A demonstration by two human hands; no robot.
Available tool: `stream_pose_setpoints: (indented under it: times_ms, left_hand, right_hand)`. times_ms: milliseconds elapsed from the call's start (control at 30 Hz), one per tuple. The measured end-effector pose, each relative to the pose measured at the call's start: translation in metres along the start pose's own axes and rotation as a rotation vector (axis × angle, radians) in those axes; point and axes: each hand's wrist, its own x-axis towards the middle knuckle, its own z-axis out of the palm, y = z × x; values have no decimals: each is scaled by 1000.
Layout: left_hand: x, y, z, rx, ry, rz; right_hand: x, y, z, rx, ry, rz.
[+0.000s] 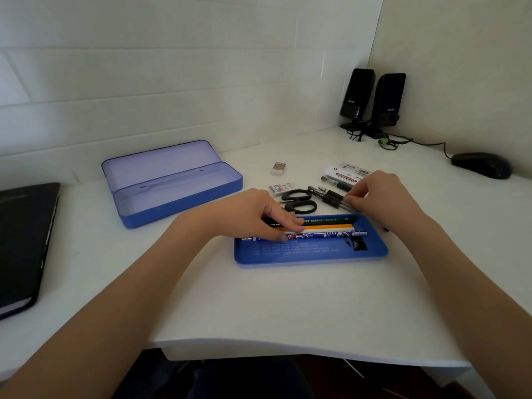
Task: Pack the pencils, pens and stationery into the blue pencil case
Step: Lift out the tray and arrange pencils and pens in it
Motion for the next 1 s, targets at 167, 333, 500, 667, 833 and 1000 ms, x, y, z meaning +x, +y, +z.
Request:
stream_pose_setpoints:
  times_ms: [167,333,500,667,833,1000]
  left_hand:
    - [2,-2,0,-13,10,-10]
    - [2,-5,-2,-40,7,-15]
    - [0,-7,-5,-98,41,-20]
    - [-3,-9,-9,-156,77,-10]
    - [-4,-16,-13,-168,96,-9]
    - [-5,-24,-18,-289,64,-15]
  right_hand:
    - [0,-3,1,-57,15,18]
    - [-5,-6,2,-44,70,6]
    - [-10,-13,-7,214,164,-100]
    - [-35,-42,-24,541,-246,-394]
    - [-47,-51,-9,352,-493,-512]
    - [-52,-61,12,214,-326,-646]
